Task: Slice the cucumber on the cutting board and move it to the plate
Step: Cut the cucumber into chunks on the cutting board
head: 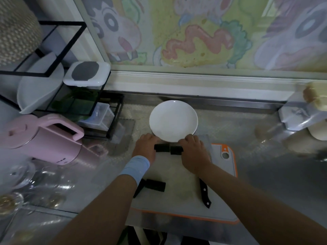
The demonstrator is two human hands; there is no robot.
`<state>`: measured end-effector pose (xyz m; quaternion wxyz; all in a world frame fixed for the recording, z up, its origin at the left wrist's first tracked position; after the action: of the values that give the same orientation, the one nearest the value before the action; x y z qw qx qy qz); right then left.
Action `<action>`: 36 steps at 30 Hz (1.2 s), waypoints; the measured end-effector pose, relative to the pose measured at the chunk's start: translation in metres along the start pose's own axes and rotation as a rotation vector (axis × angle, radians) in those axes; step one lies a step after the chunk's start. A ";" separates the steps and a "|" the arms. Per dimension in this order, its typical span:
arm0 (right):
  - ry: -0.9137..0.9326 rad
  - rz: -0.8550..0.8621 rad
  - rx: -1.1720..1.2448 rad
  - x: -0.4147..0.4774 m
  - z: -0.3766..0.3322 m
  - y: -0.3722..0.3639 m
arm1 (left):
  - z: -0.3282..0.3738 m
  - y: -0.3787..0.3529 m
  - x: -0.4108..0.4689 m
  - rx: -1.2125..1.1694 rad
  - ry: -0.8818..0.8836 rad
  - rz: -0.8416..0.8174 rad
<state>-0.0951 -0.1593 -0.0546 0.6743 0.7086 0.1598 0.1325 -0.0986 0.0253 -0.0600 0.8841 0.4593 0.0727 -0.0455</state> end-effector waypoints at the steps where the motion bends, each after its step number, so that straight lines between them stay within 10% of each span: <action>1: 0.030 0.022 0.039 -0.002 -0.011 0.003 | -0.001 0.007 -0.009 -0.006 -0.019 0.037; 11: 0.233 -0.598 0.032 -0.041 -0.114 -0.032 | -0.062 0.003 -0.092 0.032 0.302 -0.348; 21: 0.027 -0.313 0.026 -0.018 -0.078 -0.007 | -0.066 -0.010 -0.096 0.140 0.234 -0.585; 36: 0.051 -0.100 0.105 0.005 -0.057 -0.005 | -0.007 -0.019 -0.054 -0.002 -0.007 -0.374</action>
<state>-0.1140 -0.1052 -0.0563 0.6377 0.7307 0.2189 0.1077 -0.1550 0.0208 -0.0699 0.8608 0.4369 0.1539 -0.2109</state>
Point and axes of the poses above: each hand's wrist, its own x-axis towards the middle knuckle, its own y-axis out of the back of the hand, z = x × y, the point moved 5 cm from there along x, towards the middle knuckle, and after that the axes turned 12 degrees about -x, right-handed, at the moved point
